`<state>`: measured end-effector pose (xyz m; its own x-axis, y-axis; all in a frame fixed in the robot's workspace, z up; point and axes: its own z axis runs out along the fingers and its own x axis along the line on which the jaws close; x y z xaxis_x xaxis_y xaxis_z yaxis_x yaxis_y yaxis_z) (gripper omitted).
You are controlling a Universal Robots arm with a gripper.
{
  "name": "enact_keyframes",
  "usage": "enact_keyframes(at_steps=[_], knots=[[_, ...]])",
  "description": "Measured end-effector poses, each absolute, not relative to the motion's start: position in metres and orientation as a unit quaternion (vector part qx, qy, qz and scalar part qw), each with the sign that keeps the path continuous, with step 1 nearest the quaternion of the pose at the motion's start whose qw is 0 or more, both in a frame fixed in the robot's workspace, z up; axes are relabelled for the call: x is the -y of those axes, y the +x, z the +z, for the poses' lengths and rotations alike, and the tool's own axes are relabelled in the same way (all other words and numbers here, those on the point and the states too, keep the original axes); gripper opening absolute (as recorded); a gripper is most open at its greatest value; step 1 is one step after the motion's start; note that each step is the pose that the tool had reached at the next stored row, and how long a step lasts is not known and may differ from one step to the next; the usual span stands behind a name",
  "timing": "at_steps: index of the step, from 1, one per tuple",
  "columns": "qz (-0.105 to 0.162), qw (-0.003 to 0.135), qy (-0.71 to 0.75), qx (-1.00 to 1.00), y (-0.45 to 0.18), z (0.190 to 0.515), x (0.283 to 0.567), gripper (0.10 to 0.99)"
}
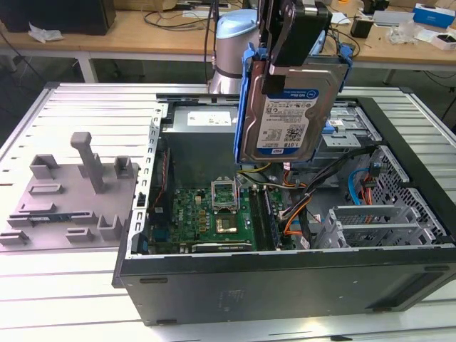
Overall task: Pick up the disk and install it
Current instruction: 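Insert the disk into the insertion slot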
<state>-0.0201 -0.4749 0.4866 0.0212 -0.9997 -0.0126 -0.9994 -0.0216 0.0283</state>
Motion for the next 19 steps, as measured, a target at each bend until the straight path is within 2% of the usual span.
enact_keyframes(at_steps=[8,19], knots=[[-0.014,0.0,0.714,0.7,-0.02,0.483,0.479,0.365],[-0.014,0.0,0.714,0.7,-0.011,0.481,0.509,0.365]])
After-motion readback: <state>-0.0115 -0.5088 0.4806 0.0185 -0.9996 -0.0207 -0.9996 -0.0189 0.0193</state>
